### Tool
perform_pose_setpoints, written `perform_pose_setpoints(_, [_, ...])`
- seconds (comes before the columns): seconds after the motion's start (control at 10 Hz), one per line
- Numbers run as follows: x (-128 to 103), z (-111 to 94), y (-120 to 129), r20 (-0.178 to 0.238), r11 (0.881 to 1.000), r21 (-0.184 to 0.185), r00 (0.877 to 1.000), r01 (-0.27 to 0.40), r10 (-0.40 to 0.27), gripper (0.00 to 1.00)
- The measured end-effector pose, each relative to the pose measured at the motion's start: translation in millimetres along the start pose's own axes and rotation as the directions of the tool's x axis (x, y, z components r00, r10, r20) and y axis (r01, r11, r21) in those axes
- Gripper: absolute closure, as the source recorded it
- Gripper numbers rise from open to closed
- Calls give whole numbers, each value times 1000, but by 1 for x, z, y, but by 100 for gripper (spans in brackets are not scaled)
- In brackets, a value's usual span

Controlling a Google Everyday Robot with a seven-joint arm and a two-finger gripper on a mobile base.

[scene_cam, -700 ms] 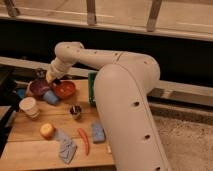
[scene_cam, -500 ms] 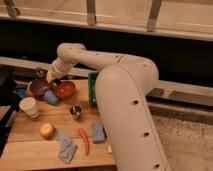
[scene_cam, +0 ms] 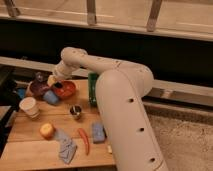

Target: Wipe purple bowl with brush

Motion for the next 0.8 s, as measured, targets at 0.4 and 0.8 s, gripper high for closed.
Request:
perform_pose_setpoints(0.4, [12, 13, -1, -34, 1000, -12, 999, -26, 26, 100])
perform_pose_setpoints(0.8, [20, 16, -18, -55, 998, 10, 996, -66, 66, 100])
